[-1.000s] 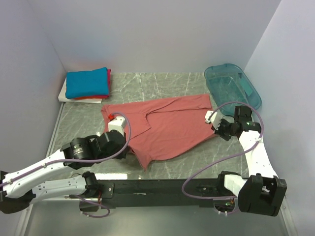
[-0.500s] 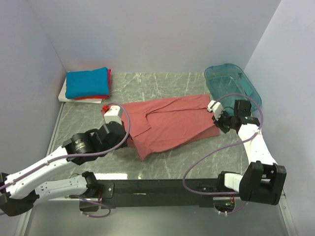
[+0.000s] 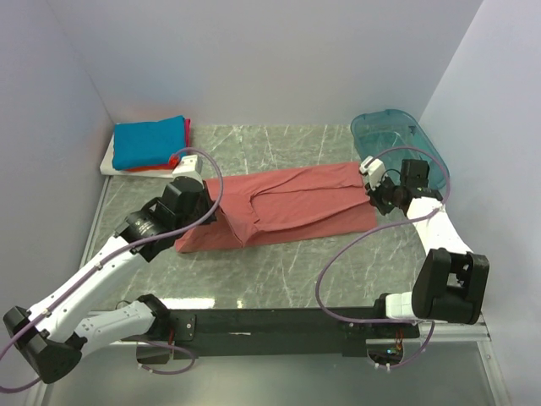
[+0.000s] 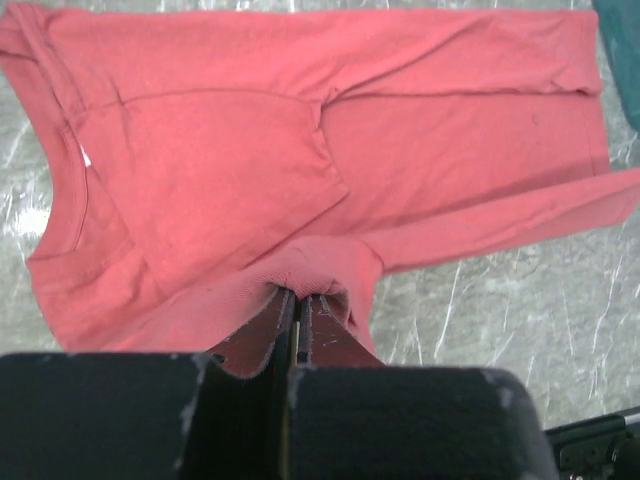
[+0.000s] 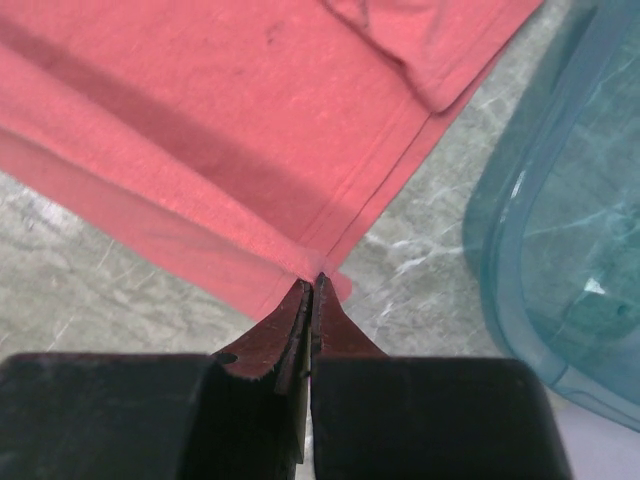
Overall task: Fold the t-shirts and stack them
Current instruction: Fold the tshirt
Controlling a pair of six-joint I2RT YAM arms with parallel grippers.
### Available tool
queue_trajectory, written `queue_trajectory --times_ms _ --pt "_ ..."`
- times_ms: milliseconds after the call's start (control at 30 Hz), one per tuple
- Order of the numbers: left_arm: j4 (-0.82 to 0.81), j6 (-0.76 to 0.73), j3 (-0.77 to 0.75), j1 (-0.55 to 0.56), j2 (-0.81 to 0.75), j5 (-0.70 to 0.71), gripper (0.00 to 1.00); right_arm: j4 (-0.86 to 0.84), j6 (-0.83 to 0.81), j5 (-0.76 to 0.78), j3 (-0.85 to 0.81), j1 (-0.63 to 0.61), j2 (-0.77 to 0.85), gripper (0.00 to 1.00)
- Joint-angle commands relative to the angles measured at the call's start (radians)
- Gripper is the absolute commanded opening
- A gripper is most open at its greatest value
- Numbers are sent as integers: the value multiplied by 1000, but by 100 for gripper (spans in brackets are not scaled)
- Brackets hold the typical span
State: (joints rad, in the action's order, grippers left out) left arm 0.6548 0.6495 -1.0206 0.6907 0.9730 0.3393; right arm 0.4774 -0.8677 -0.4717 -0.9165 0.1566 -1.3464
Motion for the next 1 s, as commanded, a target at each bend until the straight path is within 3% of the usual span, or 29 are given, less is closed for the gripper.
queue_trajectory --times_ms 0,233,967 --pt "-99 -51 1 -45 -3 -65 0 -62 39 10 -61 -8 -17 0" --pt "-129 -80 19 -131 15 -141 0 -72 70 22 -96 -20 -69 0" --pt "-176 -155 -27 -189 133 -244 0 -26 67 123 -62 -38 -68 0"
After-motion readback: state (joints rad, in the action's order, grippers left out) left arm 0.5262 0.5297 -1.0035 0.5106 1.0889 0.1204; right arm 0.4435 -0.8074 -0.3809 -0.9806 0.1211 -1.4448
